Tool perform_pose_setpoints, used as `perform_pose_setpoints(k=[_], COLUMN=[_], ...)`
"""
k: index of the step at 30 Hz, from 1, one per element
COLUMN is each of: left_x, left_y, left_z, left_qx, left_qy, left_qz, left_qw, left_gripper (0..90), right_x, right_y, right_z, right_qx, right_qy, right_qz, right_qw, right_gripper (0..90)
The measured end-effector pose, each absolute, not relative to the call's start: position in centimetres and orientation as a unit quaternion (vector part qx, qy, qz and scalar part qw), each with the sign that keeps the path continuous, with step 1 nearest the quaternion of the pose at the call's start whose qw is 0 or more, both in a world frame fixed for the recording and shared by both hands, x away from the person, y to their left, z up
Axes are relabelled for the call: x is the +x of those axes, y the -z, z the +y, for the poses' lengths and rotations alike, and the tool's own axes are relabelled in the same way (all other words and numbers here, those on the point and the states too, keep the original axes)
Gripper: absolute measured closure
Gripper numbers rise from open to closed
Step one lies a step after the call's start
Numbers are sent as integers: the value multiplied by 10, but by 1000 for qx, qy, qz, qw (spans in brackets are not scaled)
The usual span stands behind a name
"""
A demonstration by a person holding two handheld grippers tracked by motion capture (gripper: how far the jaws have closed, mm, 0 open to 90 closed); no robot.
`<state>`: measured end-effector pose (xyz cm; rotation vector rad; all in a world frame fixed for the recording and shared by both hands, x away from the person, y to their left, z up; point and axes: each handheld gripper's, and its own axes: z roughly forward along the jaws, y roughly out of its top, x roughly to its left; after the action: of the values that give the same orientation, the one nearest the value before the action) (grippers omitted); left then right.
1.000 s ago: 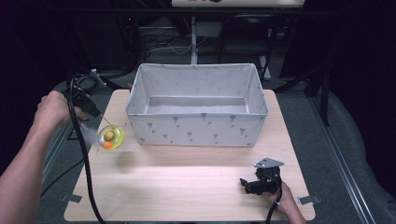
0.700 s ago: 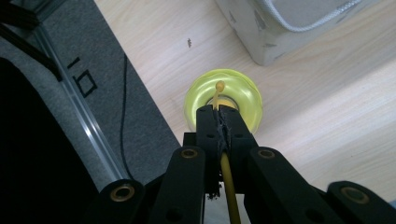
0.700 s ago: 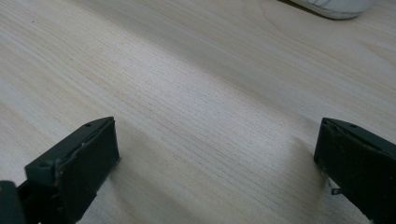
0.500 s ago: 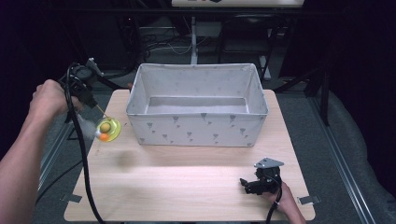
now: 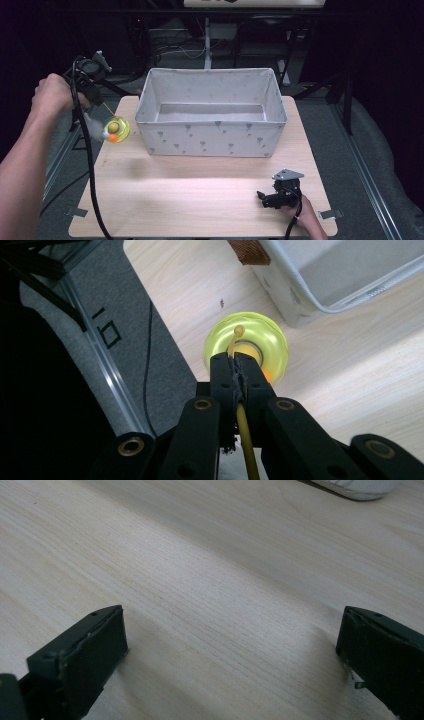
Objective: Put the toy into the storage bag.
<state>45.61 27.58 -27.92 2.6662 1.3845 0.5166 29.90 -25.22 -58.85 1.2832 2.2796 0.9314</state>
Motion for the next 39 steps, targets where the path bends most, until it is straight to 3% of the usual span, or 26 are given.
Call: perform_pose_setpoints(k=[16, 39], left_x=[470, 480], left_y=[264, 208], left_z=[276, 263], left_qx=[868, 851], left_qy=[-178, -244], left_qz=[460, 462], left_qw=[49, 46], left_gripper=[881, 880], right_x=[299, 299], right_y=[588, 588], right_z=[-252, -252], right_qx=[455, 456], right_qy=[-329, -324], right_qz=[807, 809], right_qw=[183, 180], right_gripper=[0, 0])
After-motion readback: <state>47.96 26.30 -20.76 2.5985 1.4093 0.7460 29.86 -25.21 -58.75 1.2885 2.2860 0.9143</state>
